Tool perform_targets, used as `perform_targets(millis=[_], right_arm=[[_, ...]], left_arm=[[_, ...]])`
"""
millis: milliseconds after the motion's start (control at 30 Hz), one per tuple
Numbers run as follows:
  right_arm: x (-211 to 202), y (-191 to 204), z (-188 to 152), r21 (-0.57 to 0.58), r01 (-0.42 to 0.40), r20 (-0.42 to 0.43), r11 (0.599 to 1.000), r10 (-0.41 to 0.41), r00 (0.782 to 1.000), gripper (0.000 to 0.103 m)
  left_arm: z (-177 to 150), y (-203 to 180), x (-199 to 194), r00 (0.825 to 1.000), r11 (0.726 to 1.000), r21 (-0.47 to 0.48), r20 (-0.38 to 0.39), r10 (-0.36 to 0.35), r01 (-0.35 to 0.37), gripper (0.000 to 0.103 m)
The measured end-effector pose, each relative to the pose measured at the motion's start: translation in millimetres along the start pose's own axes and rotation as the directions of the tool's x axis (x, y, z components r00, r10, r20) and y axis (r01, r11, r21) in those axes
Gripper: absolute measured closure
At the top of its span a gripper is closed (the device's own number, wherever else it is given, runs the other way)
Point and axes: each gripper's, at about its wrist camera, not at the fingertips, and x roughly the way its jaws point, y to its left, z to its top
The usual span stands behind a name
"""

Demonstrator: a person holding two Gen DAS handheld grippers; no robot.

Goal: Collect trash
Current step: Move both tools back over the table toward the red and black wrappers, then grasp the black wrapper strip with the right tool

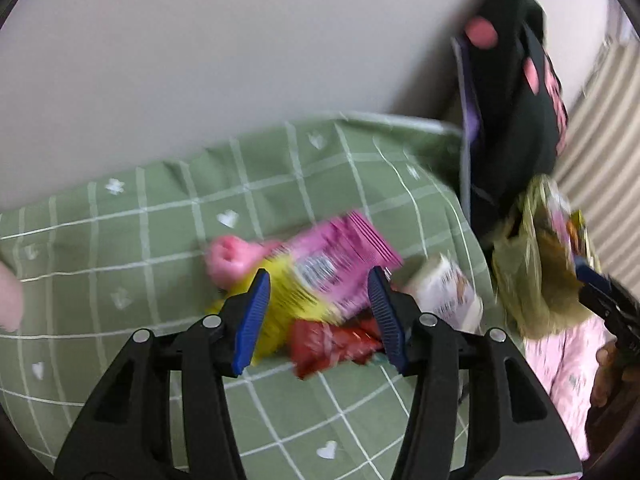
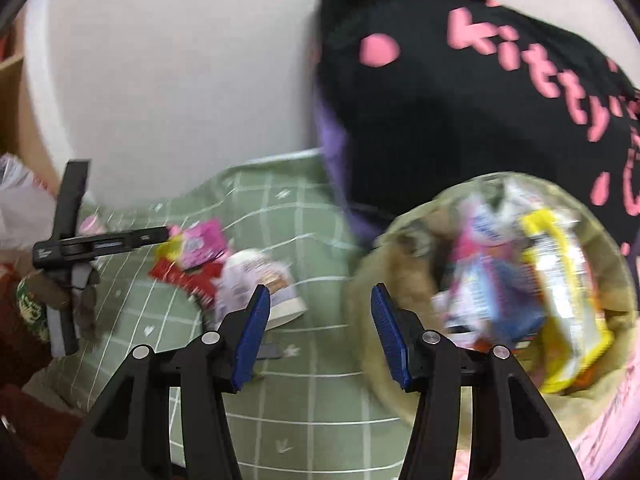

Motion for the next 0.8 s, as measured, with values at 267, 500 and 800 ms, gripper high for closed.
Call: perform_targets(millis=[267,500,800], right_arm=[[50.7,18.9,-23.1,-0.01,-0.081,-0.135,0.997,0.079,0.988,0.054],[76.9,52.4,-45.0,-0.116,-0.187,-0.228,0.976,0.157,0.961,0.054],[72.6,58.4,-63.5,-0.118,-0.186,-0.249,0.975,0.152,0.957,0.054]], left_arm=[[-45.6,-27.3,12.4,0.985,0.991,0.089,-0.149,-0.087,0.101,0.055],[-66.5,-13.8,-23.6,0.967,0.982,0.024,-0.177,-0.181,0.188,0.055],[-49.7,-32.3,-6.8,0.986,0.981,0.183,-0.166,-0.028,0.059,0.055]])
